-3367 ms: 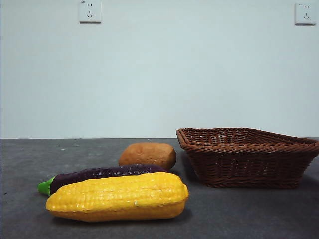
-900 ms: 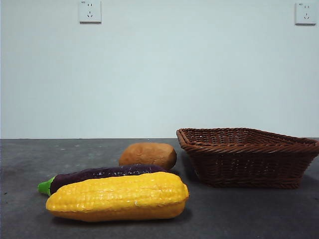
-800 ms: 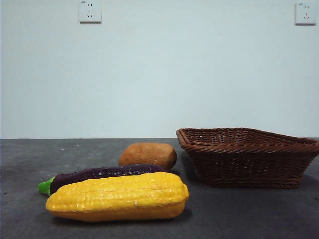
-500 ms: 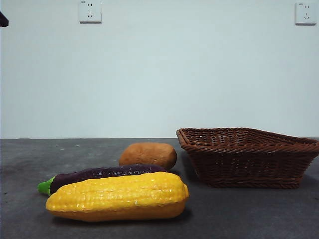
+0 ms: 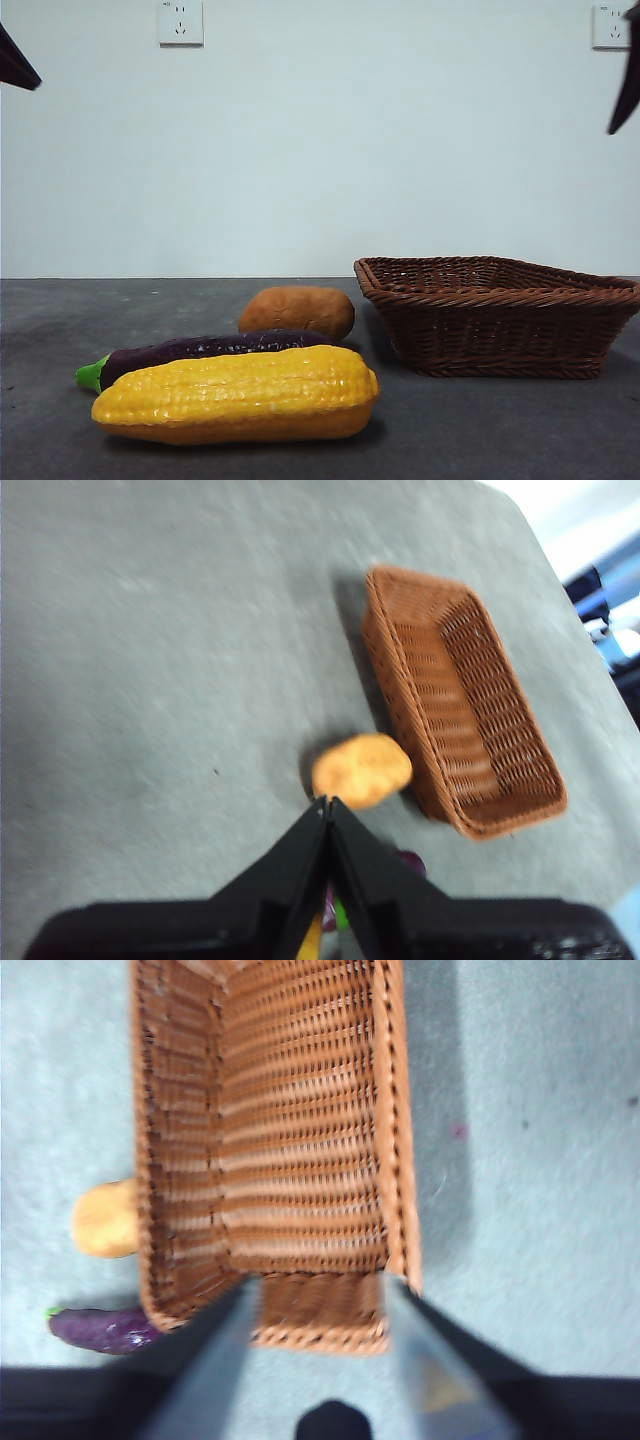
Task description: Help me put the vegetables on the table into the basket
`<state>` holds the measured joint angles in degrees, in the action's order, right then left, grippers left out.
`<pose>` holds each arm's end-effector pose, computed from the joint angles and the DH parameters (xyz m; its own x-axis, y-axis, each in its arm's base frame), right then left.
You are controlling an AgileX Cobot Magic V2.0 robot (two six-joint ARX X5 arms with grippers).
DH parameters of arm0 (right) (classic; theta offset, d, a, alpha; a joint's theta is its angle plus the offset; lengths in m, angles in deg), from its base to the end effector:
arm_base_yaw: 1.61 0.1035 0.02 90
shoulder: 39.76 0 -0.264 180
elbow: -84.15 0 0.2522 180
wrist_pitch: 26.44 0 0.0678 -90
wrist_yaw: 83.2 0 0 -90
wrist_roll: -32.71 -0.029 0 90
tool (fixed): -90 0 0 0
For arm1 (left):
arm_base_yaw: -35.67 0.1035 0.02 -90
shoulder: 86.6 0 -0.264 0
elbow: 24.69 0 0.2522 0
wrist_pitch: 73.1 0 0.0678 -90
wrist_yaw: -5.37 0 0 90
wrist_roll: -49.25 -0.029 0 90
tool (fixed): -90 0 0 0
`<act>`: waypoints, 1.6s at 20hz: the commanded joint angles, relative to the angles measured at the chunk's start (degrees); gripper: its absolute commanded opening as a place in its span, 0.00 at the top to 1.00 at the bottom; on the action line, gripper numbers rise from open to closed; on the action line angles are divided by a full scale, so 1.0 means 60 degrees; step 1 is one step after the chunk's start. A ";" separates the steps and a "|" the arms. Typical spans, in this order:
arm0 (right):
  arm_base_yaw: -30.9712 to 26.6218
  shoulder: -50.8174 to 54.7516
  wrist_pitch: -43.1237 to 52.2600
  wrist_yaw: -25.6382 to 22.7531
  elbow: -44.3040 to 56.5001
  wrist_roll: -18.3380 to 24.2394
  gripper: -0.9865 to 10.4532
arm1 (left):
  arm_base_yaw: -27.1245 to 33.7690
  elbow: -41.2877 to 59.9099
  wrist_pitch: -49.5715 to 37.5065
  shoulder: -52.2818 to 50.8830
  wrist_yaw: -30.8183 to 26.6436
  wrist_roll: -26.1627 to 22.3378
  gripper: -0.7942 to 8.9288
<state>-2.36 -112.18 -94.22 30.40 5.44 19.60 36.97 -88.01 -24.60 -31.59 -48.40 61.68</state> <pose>0.2361 0.0085 0.2999 0.4426 0.3946 -0.8052 0.0249 0.8922 0.4509 0.1882 -0.0129 0.2974 0.6295 -0.5769 -0.5206 0.2841 0.7944 -0.5369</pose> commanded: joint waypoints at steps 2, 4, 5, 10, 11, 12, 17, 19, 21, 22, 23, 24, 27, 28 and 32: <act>0.0007 -0.1672 -0.0182 -0.0135 -0.1042 0.0721 0.41 | -0.0087 -0.0025 0.0168 0.0353 0.0149 -0.0211 0.92; 0.0007 -0.2765 -0.0259 -0.0324 -0.1723 0.0798 0.41 | -0.0248 -0.0025 0.0284 0.0535 0.0288 -0.0557 0.92; 0.0011 -0.3304 -0.0284 -0.0321 -0.2065 0.0889 0.41 | -0.0317 -0.0025 0.0321 0.0619 0.0284 -0.0721 0.92; 0.0142 -0.5490 -0.0328 -0.0313 -0.3373 0.1147 0.42 | -0.0776 -0.0022 0.0539 0.1042 0.0270 -0.1366 0.92; 0.0204 -0.5818 -0.0310 -0.0342 -0.3570 0.1173 0.42 | -0.0849 -0.0022 0.0561 0.1118 0.0266 -0.1362 0.92; 0.0273 -0.6087 -0.0277 -0.0375 -0.3712 0.1209 0.45 | -0.0925 -0.0022 0.0572 0.1177 0.0240 -0.1362 0.92; 0.0481 -0.7104 -0.0248 -0.0404 -0.4080 0.1224 0.62 | -0.1322 -0.0022 0.0572 0.1322 0.0211 -0.1359 0.92; 0.0572 -0.7297 -0.0295 -0.0452 -0.4076 0.1231 0.70 | -0.1457 -0.0022 0.0568 0.1322 0.0215 -0.1355 0.92; 0.0572 -0.7369 -0.0295 -0.0466 -0.4076 0.1231 0.91 | -0.1570 -0.0022 0.0572 0.1322 0.0215 -0.1351 0.92; 0.0572 -0.7369 -0.0306 -0.0470 -0.4076 0.1224 0.92 | -0.1603 -0.0022 0.0568 0.1322 0.0219 -0.1355 0.92; 0.0568 -0.7369 -0.0372 -0.0474 -0.4076 0.1231 0.92 | -0.1610 -0.0022 0.0572 0.1322 0.0219 -0.1359 0.92; 0.0561 -0.7369 -0.0426 -0.0499 -0.4076 0.1351 0.92 | -0.1610 -0.0022 0.0568 0.1322 0.0230 -0.1359 0.92; 0.0550 -0.7337 -0.0583 -0.0692 -0.4095 0.1468 0.92 | -0.1610 -0.0022 0.0608 0.1322 0.0583 -0.1373 0.92; 0.0532 -0.7235 -0.0703 -0.0674 -0.4113 0.1468 0.92 | -0.1632 -0.0025 0.0729 0.1322 0.0896 -0.1694 0.92; 0.0492 -0.6087 -0.0885 -0.0448 -0.4353 0.1574 0.92 | -0.2186 -0.0288 0.1803 0.1322 0.0860 -0.3042 0.92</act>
<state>0.85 -149.34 -100.27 27.25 -20.04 28.30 23.77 -89.65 -13.35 -23.77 -43.60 45.72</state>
